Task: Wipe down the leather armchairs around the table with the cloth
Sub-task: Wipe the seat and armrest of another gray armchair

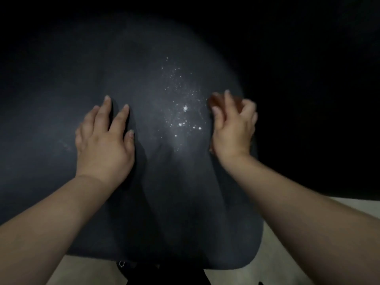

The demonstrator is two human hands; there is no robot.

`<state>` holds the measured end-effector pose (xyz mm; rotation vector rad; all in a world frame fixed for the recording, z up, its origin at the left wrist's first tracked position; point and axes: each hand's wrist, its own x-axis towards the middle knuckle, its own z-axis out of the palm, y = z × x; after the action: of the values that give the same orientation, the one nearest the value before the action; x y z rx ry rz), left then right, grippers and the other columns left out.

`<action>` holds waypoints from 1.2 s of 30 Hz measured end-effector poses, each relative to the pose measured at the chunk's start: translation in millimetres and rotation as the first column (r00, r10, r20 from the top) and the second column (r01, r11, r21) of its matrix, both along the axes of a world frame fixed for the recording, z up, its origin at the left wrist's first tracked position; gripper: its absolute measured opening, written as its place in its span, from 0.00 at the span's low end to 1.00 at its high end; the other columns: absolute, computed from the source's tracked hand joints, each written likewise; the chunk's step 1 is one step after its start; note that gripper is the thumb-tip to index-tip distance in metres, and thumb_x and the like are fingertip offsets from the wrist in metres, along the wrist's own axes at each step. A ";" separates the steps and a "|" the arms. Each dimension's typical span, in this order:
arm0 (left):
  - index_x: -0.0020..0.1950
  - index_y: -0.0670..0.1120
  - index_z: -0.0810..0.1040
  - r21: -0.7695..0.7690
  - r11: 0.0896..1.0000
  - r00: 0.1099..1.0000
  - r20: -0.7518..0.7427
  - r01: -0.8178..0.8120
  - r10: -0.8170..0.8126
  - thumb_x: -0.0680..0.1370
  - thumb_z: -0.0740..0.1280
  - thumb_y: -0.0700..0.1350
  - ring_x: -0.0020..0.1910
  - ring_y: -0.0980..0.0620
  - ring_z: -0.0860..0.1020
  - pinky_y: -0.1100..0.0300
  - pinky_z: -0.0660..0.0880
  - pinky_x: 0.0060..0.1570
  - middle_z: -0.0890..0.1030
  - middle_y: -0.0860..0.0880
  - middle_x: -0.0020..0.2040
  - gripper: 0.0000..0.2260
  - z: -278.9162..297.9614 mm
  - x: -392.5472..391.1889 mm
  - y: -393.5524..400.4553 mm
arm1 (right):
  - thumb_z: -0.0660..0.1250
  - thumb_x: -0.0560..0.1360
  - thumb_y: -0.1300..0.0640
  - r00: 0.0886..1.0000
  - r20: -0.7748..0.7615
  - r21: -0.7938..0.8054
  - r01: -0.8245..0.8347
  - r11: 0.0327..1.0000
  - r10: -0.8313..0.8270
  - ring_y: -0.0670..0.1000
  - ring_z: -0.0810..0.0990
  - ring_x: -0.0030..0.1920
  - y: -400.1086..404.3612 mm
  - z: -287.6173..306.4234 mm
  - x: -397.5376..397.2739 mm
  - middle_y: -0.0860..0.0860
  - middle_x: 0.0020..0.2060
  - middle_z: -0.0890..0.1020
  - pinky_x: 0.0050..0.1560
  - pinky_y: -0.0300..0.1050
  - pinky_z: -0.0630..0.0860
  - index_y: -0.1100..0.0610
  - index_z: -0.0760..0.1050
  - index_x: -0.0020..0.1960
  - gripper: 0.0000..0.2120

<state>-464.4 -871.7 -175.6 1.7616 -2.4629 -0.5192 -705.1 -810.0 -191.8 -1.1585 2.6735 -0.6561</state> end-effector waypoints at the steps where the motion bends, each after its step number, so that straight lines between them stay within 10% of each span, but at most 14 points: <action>1: 0.75 0.51 0.63 -0.002 1.000 1.000 -0.001 0.003 -0.003 0.80 0.59 0.49 0.74 0.41 0.54 0.39 0.53 0.70 0.56 0.45 0.78 0.22 0.8 0.5 -1.6 | 0.60 0.80 0.45 0.995 0.018 0.005 0.094 0.996 -0.094 0.59 0.66 0.64 -11.5 -1.3 -17.5 0.57 0.67 0.65 0.66 0.51 0.64 0.46 0.67 0.73 0.22; 4: 0.75 0.51 0.63 0.008 1.000 1.000 0.022 0.001 -0.001 0.80 0.59 0.49 0.74 0.41 0.55 0.39 0.54 0.69 0.56 0.45 0.77 0.22 0.0 2.9 -10.1 | 0.58 0.80 0.43 0.974 0.089 0.060 0.205 0.977 -0.209 0.57 0.66 0.65 -34.2 -4.8 -38.2 0.54 0.69 0.63 0.67 0.53 0.65 0.44 0.66 0.73 0.22; 10: 0.75 0.49 0.64 0.026 0.999 0.999 0.034 -0.024 0.023 0.80 0.60 0.48 0.73 0.40 0.56 0.38 0.54 0.69 0.58 0.44 0.77 0.23 -2.3 -2.1 -12.2 | 0.62 0.78 0.46 0.964 0.054 0.035 -0.262 0.964 0.260 0.57 0.66 0.63 -5.6 1.8 -18.4 0.55 0.65 0.66 0.64 0.52 0.66 0.45 0.68 0.72 0.22; 15: 0.76 0.50 0.62 0.043 0.998 0.996 0.078 -0.035 0.032 0.81 0.58 0.50 0.74 0.41 0.55 0.39 0.54 0.70 0.57 0.45 0.77 0.23 -1.4 -2.6 -12.8 | 0.60 0.80 0.45 0.989 0.133 0.036 0.056 0.998 -0.060 0.57 0.64 0.66 -65.2 1.9 -45.4 0.53 0.69 0.64 0.69 0.52 0.63 0.43 0.68 0.72 0.20; 20: 0.77 0.51 0.60 0.056 0.998 0.997 0.070 -0.026 0.022 0.81 0.56 0.52 0.75 0.43 0.53 0.42 0.50 0.72 0.55 0.46 0.78 0.23 1.5 -16.8 -21.4 | 0.64 0.78 0.47 0.946 0.026 -0.012 -0.323 0.946 0.323 0.57 0.67 0.61 -50.3 3.4 1.0 0.53 0.66 0.69 0.63 0.51 0.66 0.44 0.71 0.70 0.20; 26: 0.78 0.54 0.52 0.105 0.992 0.995 0.077 -0.064 0.056 0.80 0.54 0.59 0.77 0.45 0.47 0.46 0.47 0.74 0.47 0.48 0.79 0.28 3.2 -14.2 -56.9 | 0.61 0.80 0.45 0.977 0.073 -0.036 -0.198 0.979 0.200 0.54 0.66 0.66 -131.1 3.2 -35.0 0.51 0.68 0.68 0.67 0.47 0.63 0.43 0.72 0.69 0.18; 33: 0.78 0.55 0.47 0.211 0.978 0.990 0.140 0.006 -0.036 0.76 0.54 0.65 0.77 0.45 0.45 0.47 0.49 0.75 0.44 0.49 0.79 0.34 5.7 -10.4 -76.3 | 0.68 0.76 0.50 0.782 0.040 -0.083 -0.618 0.782 0.622 0.56 0.72 0.59 -92.6 9.9 6.9 0.51 0.60 0.77 0.59 0.48 0.67 0.46 0.78 0.64 0.16; 36: 0.78 0.56 0.47 0.228 0.974 0.991 0.132 -0.002 -0.029 0.76 0.56 0.64 0.77 0.46 0.44 0.48 0.49 0.75 0.44 0.49 0.79 0.34 4.7 -10.7 -77.7 | 0.67 0.76 0.51 0.845 0.076 -0.122 -0.519 0.846 0.529 0.58 0.72 0.59 -121.0 10.7 -9.9 0.55 0.60 0.76 0.62 0.47 0.67 0.49 0.78 0.64 0.16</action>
<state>-475.1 -949.4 -170.9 1.9232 -2.5981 -0.7352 -715.0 -931.0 -181.2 -1.7308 2.0992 -0.7204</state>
